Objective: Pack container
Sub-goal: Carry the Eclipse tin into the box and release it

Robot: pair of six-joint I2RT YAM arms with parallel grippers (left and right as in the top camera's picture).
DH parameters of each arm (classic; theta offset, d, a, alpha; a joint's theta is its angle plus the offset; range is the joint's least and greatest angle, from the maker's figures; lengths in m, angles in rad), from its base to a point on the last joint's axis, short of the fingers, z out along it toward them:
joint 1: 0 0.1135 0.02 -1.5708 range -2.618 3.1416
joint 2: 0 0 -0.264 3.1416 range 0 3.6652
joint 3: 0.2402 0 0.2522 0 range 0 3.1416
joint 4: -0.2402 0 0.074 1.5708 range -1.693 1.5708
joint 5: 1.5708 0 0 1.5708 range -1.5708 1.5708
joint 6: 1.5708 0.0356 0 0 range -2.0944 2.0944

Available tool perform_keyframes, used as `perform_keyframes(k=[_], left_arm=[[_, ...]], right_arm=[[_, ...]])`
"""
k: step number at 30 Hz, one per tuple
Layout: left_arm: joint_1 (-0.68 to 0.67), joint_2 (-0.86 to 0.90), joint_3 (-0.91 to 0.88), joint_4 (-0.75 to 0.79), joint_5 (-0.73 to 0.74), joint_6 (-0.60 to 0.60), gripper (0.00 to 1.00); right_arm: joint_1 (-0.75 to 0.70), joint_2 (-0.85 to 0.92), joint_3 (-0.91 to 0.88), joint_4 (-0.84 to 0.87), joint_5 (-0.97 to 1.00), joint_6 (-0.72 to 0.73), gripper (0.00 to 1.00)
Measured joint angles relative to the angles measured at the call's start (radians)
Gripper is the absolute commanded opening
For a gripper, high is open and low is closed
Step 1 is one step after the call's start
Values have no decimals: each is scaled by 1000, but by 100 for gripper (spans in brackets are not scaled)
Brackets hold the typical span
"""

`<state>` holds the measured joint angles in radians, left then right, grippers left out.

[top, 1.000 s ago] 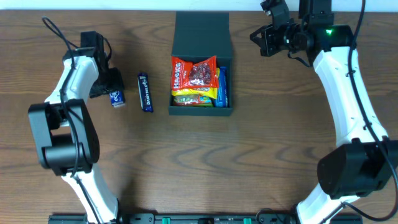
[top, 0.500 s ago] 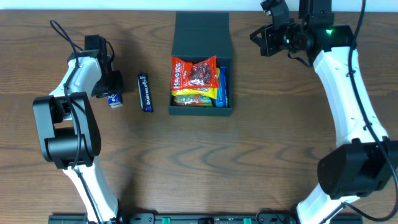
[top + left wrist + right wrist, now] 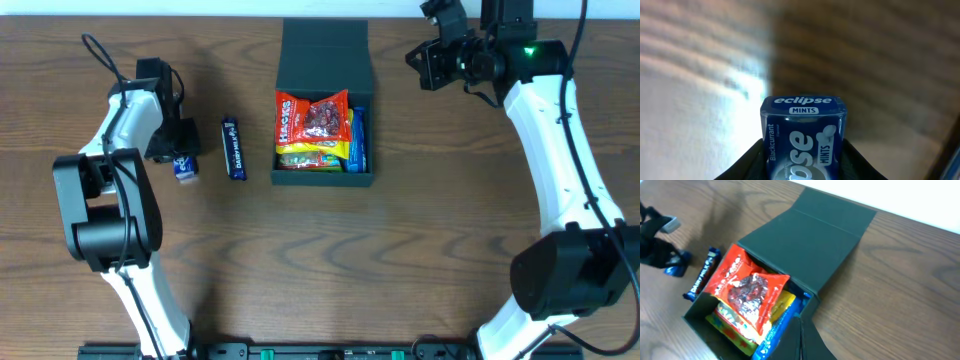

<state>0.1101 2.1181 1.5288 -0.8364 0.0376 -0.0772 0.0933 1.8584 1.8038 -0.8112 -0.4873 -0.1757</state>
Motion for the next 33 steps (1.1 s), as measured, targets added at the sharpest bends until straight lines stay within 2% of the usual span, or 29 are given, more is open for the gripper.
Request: perform_keyframes(k=[6, 9, 13, 16, 17, 20, 24, 26, 31, 33], left_arm=[[-56, -97, 54, -35, 29, 7, 6], [-149, -220, 87, 3, 62, -40, 6], [-290, -263, 109, 8, 89, -155, 6], [-407, -240, 108, 14, 98, -124, 6], [-441, -235, 106, 23, 103, -71, 7], [-523, -231, 106, 27, 111, 213, 11], [-588, -231, 106, 27, 101, 607, 8], [-597, -231, 106, 26, 93, 765, 8], [-584, -231, 106, -7, 90, 1030, 10], [-582, -231, 106, -24, 90, 1103, 19]], right_arm=[[-3, 0, 0, 6, 30, 0, 2], [-13, 0, 0, 7, 35, 0, 1], [-31, 0, 0, 7, 36, 0, 1], [-37, 0, 0, 7, 37, 0, 2], [-38, 0, 0, 7, 39, 0, 2], [-38, 0, 0, 7, 39, 0, 1], [-38, 0, 0, 7, 39, 0, 2], [-38, 0, 0, 6, 39, 0, 2], [-38, 0, 0, 3, 39, 0, 2], [-38, 0, 0, 3, 39, 0, 2]])
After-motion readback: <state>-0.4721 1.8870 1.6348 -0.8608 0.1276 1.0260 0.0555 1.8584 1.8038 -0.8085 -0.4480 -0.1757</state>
